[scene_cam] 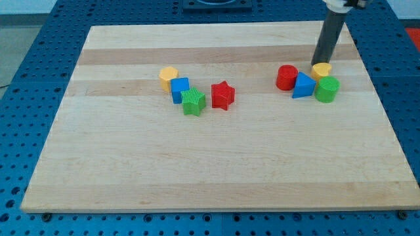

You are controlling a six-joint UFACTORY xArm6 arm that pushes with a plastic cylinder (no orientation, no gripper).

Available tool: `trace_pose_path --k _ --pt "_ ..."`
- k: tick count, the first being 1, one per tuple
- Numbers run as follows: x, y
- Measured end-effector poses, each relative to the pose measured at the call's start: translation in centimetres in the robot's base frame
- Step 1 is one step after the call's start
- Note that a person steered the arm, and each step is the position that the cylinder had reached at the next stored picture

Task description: Move the red circle and blue triangle a bit right

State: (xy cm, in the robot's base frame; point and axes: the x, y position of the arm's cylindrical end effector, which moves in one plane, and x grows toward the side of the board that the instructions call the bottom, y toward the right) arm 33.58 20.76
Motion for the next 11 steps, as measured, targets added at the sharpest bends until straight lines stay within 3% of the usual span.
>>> trace_pose_path --k 1,2,3,4,7,11 --pt "-1.3 -0.8" --pt "-3.0 -6.6" --pt "-1.2 -12.7" --pt "1.7 -14.7" --pt "2.0 -10.9" --pt "3.7 -11.4"
